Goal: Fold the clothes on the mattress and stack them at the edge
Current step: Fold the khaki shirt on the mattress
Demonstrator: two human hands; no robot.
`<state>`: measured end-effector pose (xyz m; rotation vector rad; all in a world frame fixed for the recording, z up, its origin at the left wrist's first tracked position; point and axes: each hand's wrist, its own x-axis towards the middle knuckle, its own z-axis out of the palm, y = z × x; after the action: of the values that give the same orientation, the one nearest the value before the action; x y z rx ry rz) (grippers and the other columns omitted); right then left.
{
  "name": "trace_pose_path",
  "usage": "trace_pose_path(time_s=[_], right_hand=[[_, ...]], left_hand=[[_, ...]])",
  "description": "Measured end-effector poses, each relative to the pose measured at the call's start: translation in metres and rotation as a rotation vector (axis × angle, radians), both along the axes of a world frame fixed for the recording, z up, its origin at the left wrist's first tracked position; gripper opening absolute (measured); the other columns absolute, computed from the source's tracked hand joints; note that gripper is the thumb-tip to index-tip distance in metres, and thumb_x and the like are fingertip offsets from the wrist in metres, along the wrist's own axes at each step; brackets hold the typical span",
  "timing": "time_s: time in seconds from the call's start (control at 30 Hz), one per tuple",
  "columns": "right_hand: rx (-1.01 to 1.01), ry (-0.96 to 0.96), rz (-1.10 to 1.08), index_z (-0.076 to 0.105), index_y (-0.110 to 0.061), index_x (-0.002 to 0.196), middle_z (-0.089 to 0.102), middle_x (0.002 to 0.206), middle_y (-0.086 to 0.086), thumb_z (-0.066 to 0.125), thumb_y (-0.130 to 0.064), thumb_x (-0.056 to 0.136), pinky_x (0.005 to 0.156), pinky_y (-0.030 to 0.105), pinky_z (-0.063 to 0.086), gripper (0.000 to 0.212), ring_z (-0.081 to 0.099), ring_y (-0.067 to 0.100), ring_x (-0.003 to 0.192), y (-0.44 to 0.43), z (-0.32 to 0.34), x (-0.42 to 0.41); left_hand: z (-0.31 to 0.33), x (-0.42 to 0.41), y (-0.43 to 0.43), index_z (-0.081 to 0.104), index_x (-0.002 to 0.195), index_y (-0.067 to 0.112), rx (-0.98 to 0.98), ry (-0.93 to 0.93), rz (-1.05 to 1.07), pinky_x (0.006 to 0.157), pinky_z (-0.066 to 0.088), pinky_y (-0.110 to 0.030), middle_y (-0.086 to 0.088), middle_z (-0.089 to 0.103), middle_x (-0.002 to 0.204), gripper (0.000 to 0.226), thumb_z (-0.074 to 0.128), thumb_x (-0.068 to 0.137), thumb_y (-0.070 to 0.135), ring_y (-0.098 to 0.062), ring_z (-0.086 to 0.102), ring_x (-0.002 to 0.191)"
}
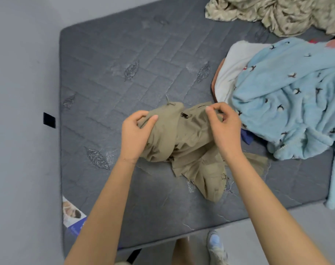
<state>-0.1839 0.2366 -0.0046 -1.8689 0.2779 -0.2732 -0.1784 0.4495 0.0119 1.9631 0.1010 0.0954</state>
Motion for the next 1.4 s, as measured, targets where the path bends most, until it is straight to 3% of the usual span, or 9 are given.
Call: trace_pose_path(time_s=[0.27, 0.47, 0.67, 0.8, 0.97, 1.17, 1.27, 1.33, 1.4], right_hand=[[0.064, -0.293, 0.033, 0.067, -0.015, 0.081, 0.064, 0.077, -0.014, 0.064, -0.017, 0.090, 0.072, 0.008, 0.040, 0.010, 0.058, -0.007, 0.076, -0.011, 0.139, -0.042], [0.106, -0.557, 0.030, 0.066, -0.016, 0.080, 0.062, 0.075, -0.013, 0.064, -0.013, 0.090, 0.069, 0.010, 0.038, 0.011, 0.054, -0.008, 0.071, -0.006, 0.235, -0.062], [0.142, -0.731, -0.006, 0.060, -0.028, 0.078, 0.058, 0.072, -0.020, 0.063, -0.016, 0.090, 0.066, 0.017, 0.041, 0.017, 0.052, -0.005, 0.070, 0.007, 0.271, -0.037], [0.032, -0.557, 0.033, 0.063, -0.022, 0.081, 0.059, 0.071, -0.019, 0.063, -0.021, 0.090, 0.065, 0.017, 0.041, 0.009, 0.050, -0.006, 0.067, 0.034, 0.218, 0.009], [-0.203, -0.208, 0.099, 0.061, -0.027, 0.083, 0.060, 0.071, -0.007, 0.059, -0.034, 0.092, 0.066, 0.038, 0.045, 0.012, 0.054, 0.010, 0.066, 0.062, 0.097, 0.068], [-0.354, 0.117, 0.154, 0.058, -0.028, 0.082, 0.053, 0.062, -0.010, 0.056, -0.034, 0.094, 0.059, 0.029, 0.031, 0.014, 0.053, 0.016, 0.068, 0.090, -0.024, 0.126], [-0.245, 0.226, 0.227, 0.065, -0.016, 0.095, 0.068, 0.089, -0.001, 0.059, -0.023, 0.094, 0.071, 0.024, 0.039, 0.009, 0.062, 0.015, 0.084, 0.100, -0.070, 0.147], [-0.210, 0.311, 0.268, 0.063, -0.010, 0.114, 0.066, 0.115, 0.005, 0.061, -0.017, 0.093, 0.085, 0.016, 0.038, 0.022, 0.059, 0.018, 0.110, 0.102, -0.095, 0.155], [-0.259, 0.335, 0.265, 0.059, -0.006, 0.123, 0.062, 0.126, 0.008, 0.063, -0.014, 0.091, 0.097, 0.022, 0.036, 0.033, 0.054, 0.023, 0.121, 0.102, -0.116, 0.157]], left_hand=[[0.118, -0.064, -0.016, 0.068, 0.083, 0.010, -0.115, -0.351, 0.249, 0.070, 0.043, -0.011, 0.014, 0.065, 0.076, 0.004, 0.067, 0.087, 0.010, 0.006, 0.058, 0.072], [0.189, -0.091, -0.007, 0.065, 0.080, 0.023, -0.169, -0.601, 0.313, 0.074, 0.043, -0.014, 0.025, 0.065, 0.073, 0.014, 0.064, 0.089, 0.012, 0.005, 0.057, 0.075], [0.215, -0.077, 0.033, 0.062, 0.084, 0.028, -0.131, -0.771, 0.393, 0.073, 0.041, -0.011, 0.028, 0.061, 0.075, 0.015, 0.056, 0.094, 0.018, 0.009, 0.053, 0.075], [0.164, -0.034, 0.064, 0.062, 0.080, 0.029, 0.052, -0.545, 0.395, 0.074, 0.041, -0.012, 0.023, 0.062, 0.078, 0.019, 0.057, 0.094, 0.018, 0.012, 0.053, 0.074], [0.044, 0.014, 0.099, 0.071, 0.091, 0.013, 0.233, -0.208, 0.319, 0.076, 0.042, -0.010, 0.008, 0.068, 0.093, 0.014, 0.060, 0.094, 0.021, -0.004, 0.060, 0.088], [-0.070, 0.075, 0.148, 0.071, 0.104, 0.005, 0.303, -0.002, 0.306, 0.072, 0.042, -0.018, -0.004, 0.071, 0.097, 0.023, 0.050, 0.098, 0.014, -0.015, 0.062, 0.086], [-0.108, 0.098, 0.164, 0.064, 0.118, 0.002, 0.298, 0.009, 0.371, 0.062, 0.038, -0.012, -0.002, 0.065, 0.089, 0.027, 0.045, 0.100, 0.007, -0.012, 0.051, 0.066], [-0.133, 0.104, 0.168, 0.062, 0.121, 0.002, 0.283, 0.074, 0.387, 0.067, 0.040, -0.021, -0.003, 0.059, 0.087, 0.027, 0.045, 0.100, 0.009, -0.017, 0.050, 0.072], [-0.159, 0.102, 0.163, 0.063, 0.119, 0.006, 0.280, 0.199, 0.353, 0.077, 0.045, -0.030, -0.001, 0.058, 0.088, 0.026, 0.047, 0.099, 0.012, -0.016, 0.052, 0.080]])
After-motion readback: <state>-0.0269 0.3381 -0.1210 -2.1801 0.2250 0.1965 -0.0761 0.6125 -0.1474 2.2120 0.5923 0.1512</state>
